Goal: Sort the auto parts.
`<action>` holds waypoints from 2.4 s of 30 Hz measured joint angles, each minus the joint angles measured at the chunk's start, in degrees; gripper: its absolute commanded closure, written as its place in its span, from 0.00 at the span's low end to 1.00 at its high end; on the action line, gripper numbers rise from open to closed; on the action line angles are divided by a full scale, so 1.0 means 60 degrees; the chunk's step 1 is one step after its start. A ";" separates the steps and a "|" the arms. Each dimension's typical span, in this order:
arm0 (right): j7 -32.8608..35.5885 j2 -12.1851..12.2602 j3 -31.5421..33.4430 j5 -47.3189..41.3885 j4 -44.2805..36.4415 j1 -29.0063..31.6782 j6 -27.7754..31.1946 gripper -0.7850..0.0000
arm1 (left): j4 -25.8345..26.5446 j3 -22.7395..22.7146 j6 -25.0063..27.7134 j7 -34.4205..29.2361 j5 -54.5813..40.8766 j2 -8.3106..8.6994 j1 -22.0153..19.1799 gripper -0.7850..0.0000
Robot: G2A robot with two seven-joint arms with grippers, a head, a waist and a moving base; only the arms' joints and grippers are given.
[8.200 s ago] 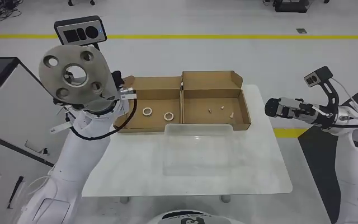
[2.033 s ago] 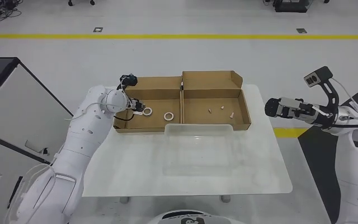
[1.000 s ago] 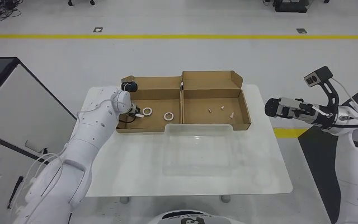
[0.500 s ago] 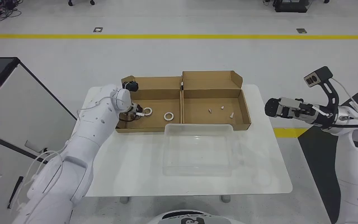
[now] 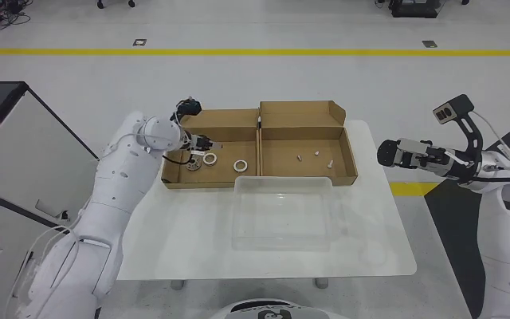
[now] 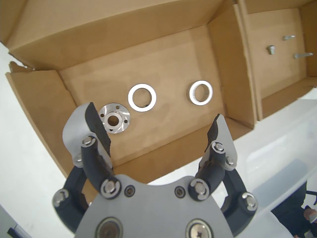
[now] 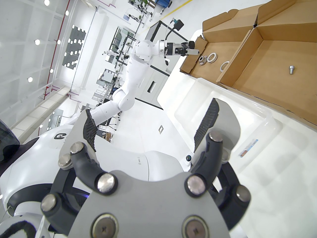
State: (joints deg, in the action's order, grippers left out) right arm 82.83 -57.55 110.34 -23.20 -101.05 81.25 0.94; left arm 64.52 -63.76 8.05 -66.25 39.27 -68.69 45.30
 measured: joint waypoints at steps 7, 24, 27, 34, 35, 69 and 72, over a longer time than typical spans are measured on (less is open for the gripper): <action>0.0000 0.0000 0.0000 0.0000 0.0000 0.0000 0.0000 0.00 | 0.2569 -0.1631 0.1499 -0.0739 -0.2358 0.0419 0.1514 0.00; 0.0000 0.0000 0.0000 0.0000 0.0000 0.0000 0.0000 0.00 | 0.6551 -0.4074 0.2841 -0.2160 -0.9041 0.1453 0.4325 0.00; 0.0000 0.0000 0.0000 0.0000 0.0000 0.0000 0.0000 0.00 | 0.6663 -0.4132 0.2860 -0.2140 -0.9179 0.1535 0.4393 0.00; 0.0000 0.0000 0.0000 0.0000 0.0000 0.0000 0.0000 0.00 | 0.6651 -0.4126 0.2860 -0.2139 -0.9161 0.1528 0.4386 0.00; 0.0000 0.0000 0.0000 0.0000 0.0000 0.0000 0.0000 0.00 | 0.6651 -0.4126 0.2860 -0.2139 -0.9161 0.1528 0.4386 0.00; 0.0000 0.0000 0.0000 0.0000 0.0000 0.0000 0.0000 0.00 | 0.6651 -0.4126 0.2860 -0.2140 -0.9161 0.1528 0.4386 0.00; 0.0000 0.0000 0.0000 0.0000 0.0000 0.0000 0.0000 0.00 | 0.6651 -0.4126 0.2860 -0.2140 -0.9161 0.1528 0.4386 0.00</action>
State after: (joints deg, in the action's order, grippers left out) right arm 82.83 -57.55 110.34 -23.20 -101.05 81.25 0.94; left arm 104.42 -88.52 25.21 -79.09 -15.70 -59.52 71.62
